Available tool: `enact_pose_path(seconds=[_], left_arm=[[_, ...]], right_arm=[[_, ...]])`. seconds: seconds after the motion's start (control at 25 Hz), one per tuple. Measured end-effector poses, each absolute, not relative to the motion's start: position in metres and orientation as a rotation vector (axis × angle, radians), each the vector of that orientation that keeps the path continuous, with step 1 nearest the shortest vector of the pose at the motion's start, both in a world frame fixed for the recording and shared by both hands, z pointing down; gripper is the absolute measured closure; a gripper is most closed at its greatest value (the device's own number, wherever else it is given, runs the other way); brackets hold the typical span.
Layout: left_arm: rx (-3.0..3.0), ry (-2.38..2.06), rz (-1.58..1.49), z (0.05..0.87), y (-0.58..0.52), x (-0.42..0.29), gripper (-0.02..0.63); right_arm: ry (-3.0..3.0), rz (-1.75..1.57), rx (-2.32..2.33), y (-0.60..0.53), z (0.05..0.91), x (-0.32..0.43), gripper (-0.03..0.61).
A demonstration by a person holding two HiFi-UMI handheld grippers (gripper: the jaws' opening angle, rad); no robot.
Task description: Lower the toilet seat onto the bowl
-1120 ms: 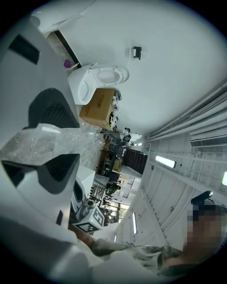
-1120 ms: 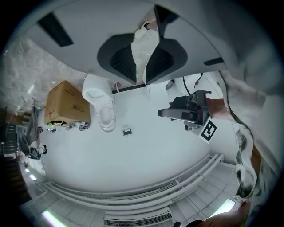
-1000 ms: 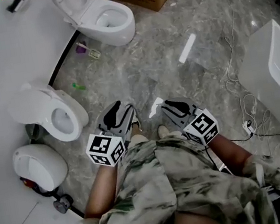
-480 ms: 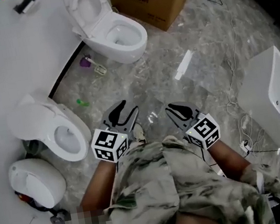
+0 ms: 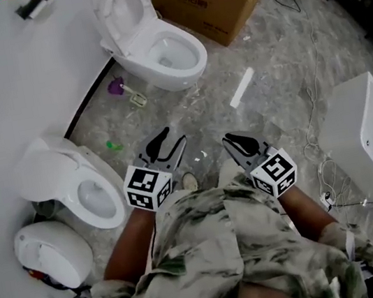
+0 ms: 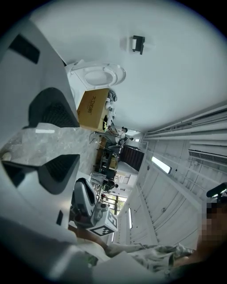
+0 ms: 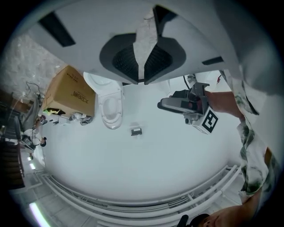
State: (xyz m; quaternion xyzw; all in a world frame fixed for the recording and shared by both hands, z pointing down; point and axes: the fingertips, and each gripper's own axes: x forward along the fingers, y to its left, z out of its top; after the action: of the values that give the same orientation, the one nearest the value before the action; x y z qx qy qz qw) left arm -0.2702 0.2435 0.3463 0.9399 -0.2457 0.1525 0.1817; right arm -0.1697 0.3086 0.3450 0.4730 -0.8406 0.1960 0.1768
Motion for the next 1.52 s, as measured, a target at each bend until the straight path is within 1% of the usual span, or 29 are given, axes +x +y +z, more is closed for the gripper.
enact_pose_path(seconds=[0.32, 0.64, 0.96, 1.12, 1.52], left_arm=[[2.605, -0.765, 0.421, 0.363, 0.166, -0.243, 0.43], [2.562, -0.913, 0.459, 0.351, 0.072, -0.174, 0.43], [2.514, -1.023, 0.47, 0.36, -0.006, -0.113, 0.43], [2.512, -1.06, 0.475, 0.354, -0.046, -0.103, 0.43], [2.58, -1.064, 0.496, 0.347, -0.162, -0.111, 0.428]], right_arm=[[-2.422, 0.575, 1.277, 0.229, 0.355, -0.133, 0.529], [-2.499, 0.556, 1.142, 0.127, 0.347, -0.057, 0.541], [-2.53, 0.572, 1.076, 0.067, 0.364, 0.018, 0.541], [-2.534, 0.592, 1.095, 0.042, 0.366, 0.039, 0.543], [-2.458, 0.589, 1.207, -0.02, 0.37, 0.061, 0.555]])
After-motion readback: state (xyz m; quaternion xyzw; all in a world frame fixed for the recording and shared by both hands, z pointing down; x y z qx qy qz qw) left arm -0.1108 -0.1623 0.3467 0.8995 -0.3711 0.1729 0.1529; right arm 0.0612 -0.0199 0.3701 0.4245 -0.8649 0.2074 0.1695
